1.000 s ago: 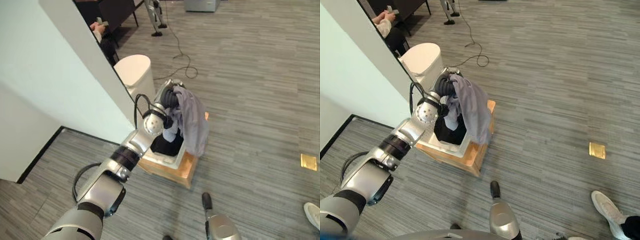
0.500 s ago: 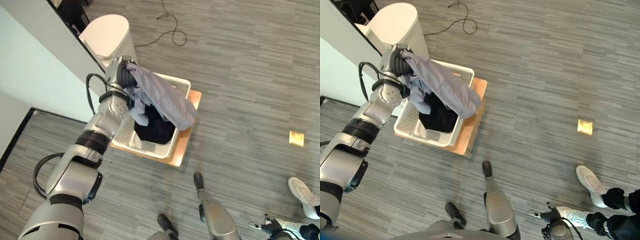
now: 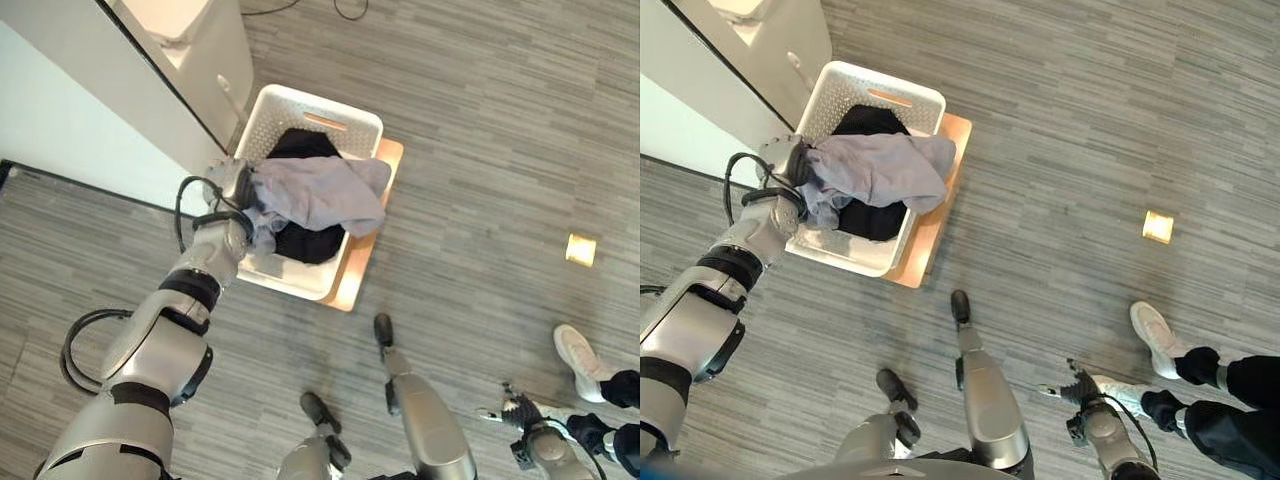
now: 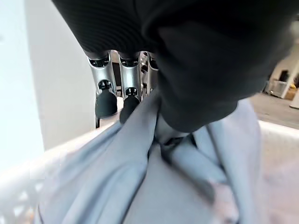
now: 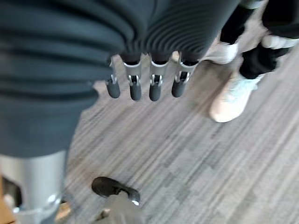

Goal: Pick up bed clothes into laundry basket.

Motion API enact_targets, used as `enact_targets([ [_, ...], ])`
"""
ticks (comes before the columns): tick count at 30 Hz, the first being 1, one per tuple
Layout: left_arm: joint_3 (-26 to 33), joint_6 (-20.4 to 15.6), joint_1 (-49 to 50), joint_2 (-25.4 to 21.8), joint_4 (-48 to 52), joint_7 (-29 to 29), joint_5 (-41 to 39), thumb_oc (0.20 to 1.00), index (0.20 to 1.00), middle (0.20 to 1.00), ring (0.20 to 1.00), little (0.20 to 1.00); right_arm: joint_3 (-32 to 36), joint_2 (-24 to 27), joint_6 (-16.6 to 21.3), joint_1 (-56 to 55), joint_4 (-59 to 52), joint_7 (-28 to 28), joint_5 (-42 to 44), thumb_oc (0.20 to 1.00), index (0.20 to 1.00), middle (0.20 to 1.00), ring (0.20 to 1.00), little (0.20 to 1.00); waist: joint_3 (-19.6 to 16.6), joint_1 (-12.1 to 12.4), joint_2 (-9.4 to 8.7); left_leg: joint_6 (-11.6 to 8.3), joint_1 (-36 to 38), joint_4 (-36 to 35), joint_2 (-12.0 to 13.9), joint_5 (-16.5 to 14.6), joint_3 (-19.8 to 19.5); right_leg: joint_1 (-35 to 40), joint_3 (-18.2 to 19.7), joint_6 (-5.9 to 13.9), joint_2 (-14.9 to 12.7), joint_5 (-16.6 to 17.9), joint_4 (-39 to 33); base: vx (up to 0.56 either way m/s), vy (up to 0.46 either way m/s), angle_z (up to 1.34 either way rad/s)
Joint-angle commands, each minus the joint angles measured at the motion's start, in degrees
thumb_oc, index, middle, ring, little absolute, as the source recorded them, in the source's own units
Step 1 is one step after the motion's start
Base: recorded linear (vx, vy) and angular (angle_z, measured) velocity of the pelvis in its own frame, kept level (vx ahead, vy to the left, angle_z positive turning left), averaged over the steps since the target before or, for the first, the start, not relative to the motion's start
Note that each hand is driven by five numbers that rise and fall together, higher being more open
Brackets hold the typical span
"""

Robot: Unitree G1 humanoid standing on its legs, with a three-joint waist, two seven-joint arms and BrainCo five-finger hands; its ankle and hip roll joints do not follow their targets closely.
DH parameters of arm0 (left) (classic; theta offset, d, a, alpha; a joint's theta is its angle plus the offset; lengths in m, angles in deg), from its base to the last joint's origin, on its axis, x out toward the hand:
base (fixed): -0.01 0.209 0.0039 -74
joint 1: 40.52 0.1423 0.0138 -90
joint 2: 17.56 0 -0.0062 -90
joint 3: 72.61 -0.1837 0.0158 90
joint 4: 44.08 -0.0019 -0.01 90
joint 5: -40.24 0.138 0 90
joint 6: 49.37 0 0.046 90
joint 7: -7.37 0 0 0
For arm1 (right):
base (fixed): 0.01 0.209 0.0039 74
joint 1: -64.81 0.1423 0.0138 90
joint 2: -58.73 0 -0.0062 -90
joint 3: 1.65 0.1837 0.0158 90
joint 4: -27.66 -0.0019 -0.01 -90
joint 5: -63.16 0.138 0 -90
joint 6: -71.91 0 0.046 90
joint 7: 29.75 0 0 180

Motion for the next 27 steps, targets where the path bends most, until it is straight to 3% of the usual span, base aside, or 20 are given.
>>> enact_targets([
  [1, 1.37, -0.5, -3.96, 1.64, -3.32, 1.5, 2.21, 1.0, 1.0, 1.0, 1.0, 1.0, -1.67, -0.19, 0.73, -1.83, 1.35, 0.72, 2.09, 1.0, 1.0, 1.0, 1.0, 1.0, -2.86, 0.43, -2.48, -3.41, -3.61, 0.32, 5.86, 5.84, -3.84, 3.41, -1.29, 9.84, -4.63, -6.83, 0.76, -0.01, -0.027, 0.05],
  [8, 4.28, -1.97, -0.04, 10.23, 1.77, 4.19, -4.89, 1.0, 1.0, 1.0, 1.0, 1.0, -1.71, -1.81, 0.47, -2.94, 2.29, 2.36, 1.59, 1.0, 1.0, 1.0, 1.0, 1.0, -2.99, 0.88, -2.46, -3.31, -2.91, 0.32, 5.89, 5.56, -4.87, 5.21, -2.02, 9.47, -4.91, -7.67, 0.76, 0.01, -0.017, 0.06],
  [11, 7.06, -3.33, 3.81, 12.84, 12.33, 5.95, -9.88, 1.0, 1.0, 1.0, 1.0, 1.0, 1.05, -0.39, 0.06, -3.25, -0.45, 4.29, 1.88, 1.0, 1.0, 1.0, 1.0, 1.0, -3.61, 1.66, -1.82, -3.19, -1.0, 0.32, 5.72, 5.39, -5.39, 7.82, -2.69, 9.14, -5.07, -8.2, 0.76, 0.04, -0.006, 0.12],
  [15, 11.78, -5.69, 14.68, 12.03, 30.04, 3.31, -14.57, 1.0, 1.0, 1.0, 1.0, 1.0, 9.11, 4.07, 0.89, -6.11, -12.47, 5.56, 3.1, 1.0, 1.0, 1.0, 1.0, 1.0, -5.63, 2.7, -0.98, -2.95, 2.1, 0.32, 5.5, 4.28, -5.53, 11.47, -3.15, 9.11, -5.15, -9.16, 0.76, 0.06, 0.028, 0.13],
  [16, 11.84, -5.58, 14.85, 12.0, 30.26, 3.24, -14.56, 1.0, 1.0, 1.0, 1.0, 1.0, 9.13, 4.11, 0.8, -6.26, -12.64, 5.53, 3.09, 1.0, 1.0, 1.0, 1.0, 1.0, -5.73, 2.7, -1.0, -2.94, 1.94, 0.32, 5.5, 4.55, -5.52, 11.3, -3.11, 9.01, -5.14, -8.93, 0.76, 0.04, 0.014, 0.12],
  [18, 15.48, -7.67, 23.68, 10.61, 39.83, 0.78, -17.06, 1.0, 1.0, 1.0, 1.0, 1.0, 15.06, 6.68, 1.6, -9.42, -19.76, 5.43, 3.39, 1.0, 1.0, 1.0, 1.0, 1.0, -7.35, 3.5, -0.73, -2.79, 3.29, 0.32, 5.37, 4.16, -5.84, 13.08, -3.51, 9.0, -5.21, -9.2, 0.76, 0.05, 0.015, 0.09],
  [22, 18.77, -9.25, 32.88, 9.37, 47.25, -3.49, -19.43, 1.0, 1.0, 1.0, 1.0, 1.0, 21.07, 9.09, 2.28, -13.34, -26.63, 4.65, 2.67, 1.0, 1.0, 1.0, 1.0, 1.0, -9.18, 3.87, -0.66, -2.6, 4.61, 0.32, 5.29, 3.63, -6.05, 14.64, -3.8, 9.0, -5.23, -9.48, 0.76, 0.03, 0.015, 0.11],
  [23, 19.63, -9.61, 37.29, 9.0, 50.21, -6.61, -20.56, 1.0, 1.0, 1.0, 1.0, 1.0, 20.62, 10.34, 1.83, -11.13, -27.98, 5.99, 0.35, 1.0, 1.0, 1.0, 1.0, 1.0, -9.61, 5.1, -0.51, -2.39, 4.92, 0.32, 5.31, 3.49, -6.44, 15.39, -4.05, 8.93, -5.26, -9.75, 0.76, 0.06, 0.016, 0.1],
  [24, 22.05, -12.01, 45.47, 8.83, 57.34, -9.64, -24.18, 1.0, 1.0, 1.0, 1.0, 1.0, 24.89, 9.6, 1.96, -13.18, -34.76, 7.93, -4.89, 1.0, 1.0, 1.0, 1.0, 1.0, -11.31, 6.51, -0.37, -2.0, 5.33, 0.32, 5.09, 3.23, -7.47, 16.51, -4.67, 8.85, -5.41, -10.19, 0.76, 0.05, 0.009, 0.09],
  [27, 22.76, -12.29, 47.54, 8.59, 58.91, -10.44, -25.78, 1.0, 1.0, 1.0, 1.0, 1.0, 26.33, 10.37, 1.31, -12.9, -36.46, 9.16, -6.79, 1.0, 1.0, 1.0, 1.0, 1.0, -11.97, 6.93, -0.3, -1.88, 5.54, 0.32, 5.03, 3.09, -7.93, 17.03, -4.93, 8.85, -5.44, -10.29, 0.76, 0.03, 0.011, 0.12],
])
